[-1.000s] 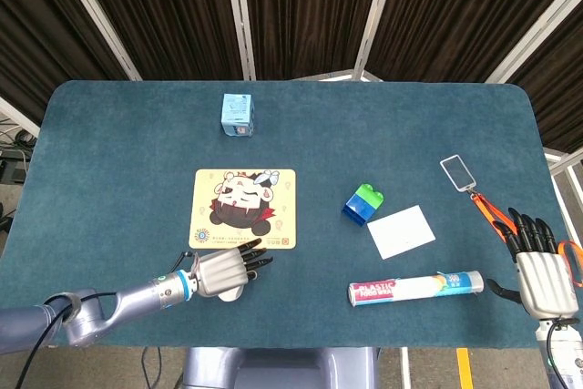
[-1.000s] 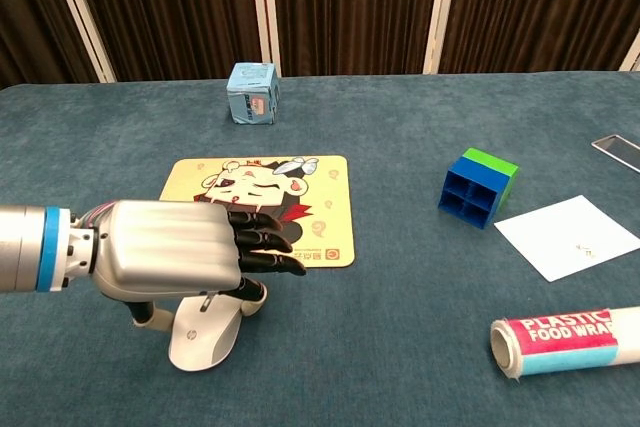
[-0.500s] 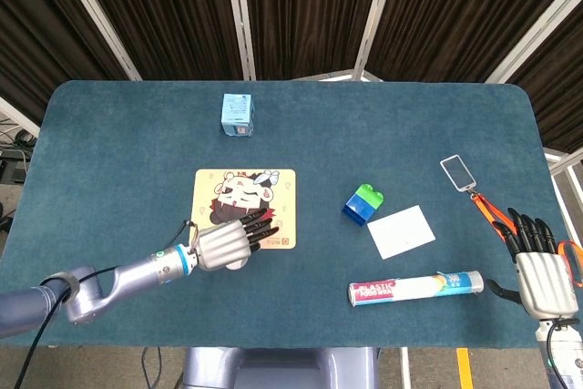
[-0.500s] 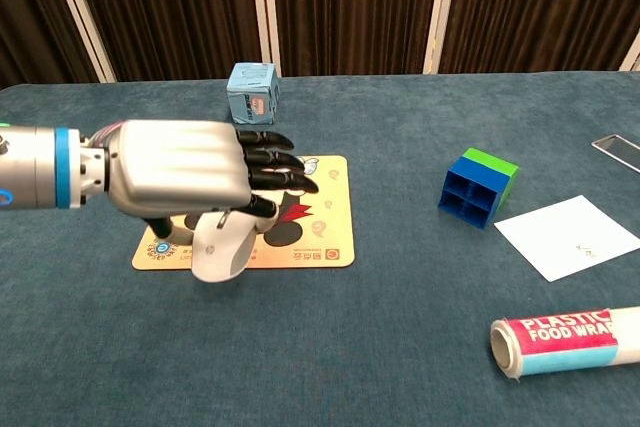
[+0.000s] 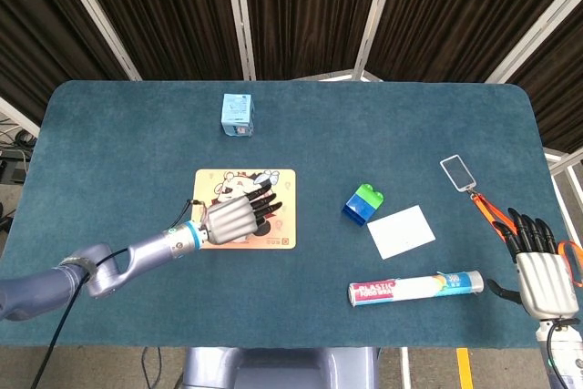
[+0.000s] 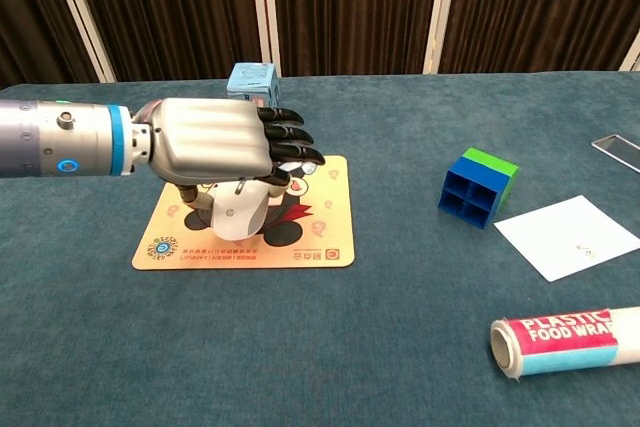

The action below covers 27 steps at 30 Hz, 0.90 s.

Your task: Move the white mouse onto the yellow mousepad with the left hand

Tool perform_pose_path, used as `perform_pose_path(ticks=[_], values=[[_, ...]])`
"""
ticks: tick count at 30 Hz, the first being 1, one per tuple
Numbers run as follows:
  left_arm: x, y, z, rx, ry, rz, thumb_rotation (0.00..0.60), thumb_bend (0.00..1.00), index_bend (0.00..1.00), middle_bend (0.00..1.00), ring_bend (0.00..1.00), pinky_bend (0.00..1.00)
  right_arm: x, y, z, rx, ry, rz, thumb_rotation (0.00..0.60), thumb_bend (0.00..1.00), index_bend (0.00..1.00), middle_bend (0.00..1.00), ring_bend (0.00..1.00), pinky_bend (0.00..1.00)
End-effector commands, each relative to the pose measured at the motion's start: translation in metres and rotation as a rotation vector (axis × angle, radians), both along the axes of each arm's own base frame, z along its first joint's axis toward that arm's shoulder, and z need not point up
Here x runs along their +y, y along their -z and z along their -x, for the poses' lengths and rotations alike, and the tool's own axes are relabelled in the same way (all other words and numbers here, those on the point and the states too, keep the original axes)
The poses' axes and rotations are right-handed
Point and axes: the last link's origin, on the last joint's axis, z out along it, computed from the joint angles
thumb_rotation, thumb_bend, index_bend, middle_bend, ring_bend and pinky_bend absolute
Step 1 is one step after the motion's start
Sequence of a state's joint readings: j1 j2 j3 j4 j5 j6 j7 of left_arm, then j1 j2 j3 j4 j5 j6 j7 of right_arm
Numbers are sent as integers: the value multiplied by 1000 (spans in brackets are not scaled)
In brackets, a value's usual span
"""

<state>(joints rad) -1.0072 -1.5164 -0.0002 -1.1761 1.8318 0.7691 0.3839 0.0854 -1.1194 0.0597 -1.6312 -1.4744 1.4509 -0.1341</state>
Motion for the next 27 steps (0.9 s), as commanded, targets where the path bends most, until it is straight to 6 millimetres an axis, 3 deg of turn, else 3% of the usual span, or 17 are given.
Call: perform_pose_path(ticks=[1, 14, 27], values=[[7, 7, -2, 14, -5, -11, 600, 322, 510, 2, 0, 0, 0, 0, 0, 1, 0, -1, 600, 92, 137, 0, 0, 0], [29, 20, 1, 21, -45, -67, 600, 320, 500, 0, 0, 0, -1, 0, 0, 9, 2, -3, 600, 92, 137, 0, 0, 0], [29, 22, 2, 22, -46, -77, 600, 321, 369, 0, 0, 0, -1, 0, 0, 10, 3, -3, 600, 93, 137, 0, 0, 0]])
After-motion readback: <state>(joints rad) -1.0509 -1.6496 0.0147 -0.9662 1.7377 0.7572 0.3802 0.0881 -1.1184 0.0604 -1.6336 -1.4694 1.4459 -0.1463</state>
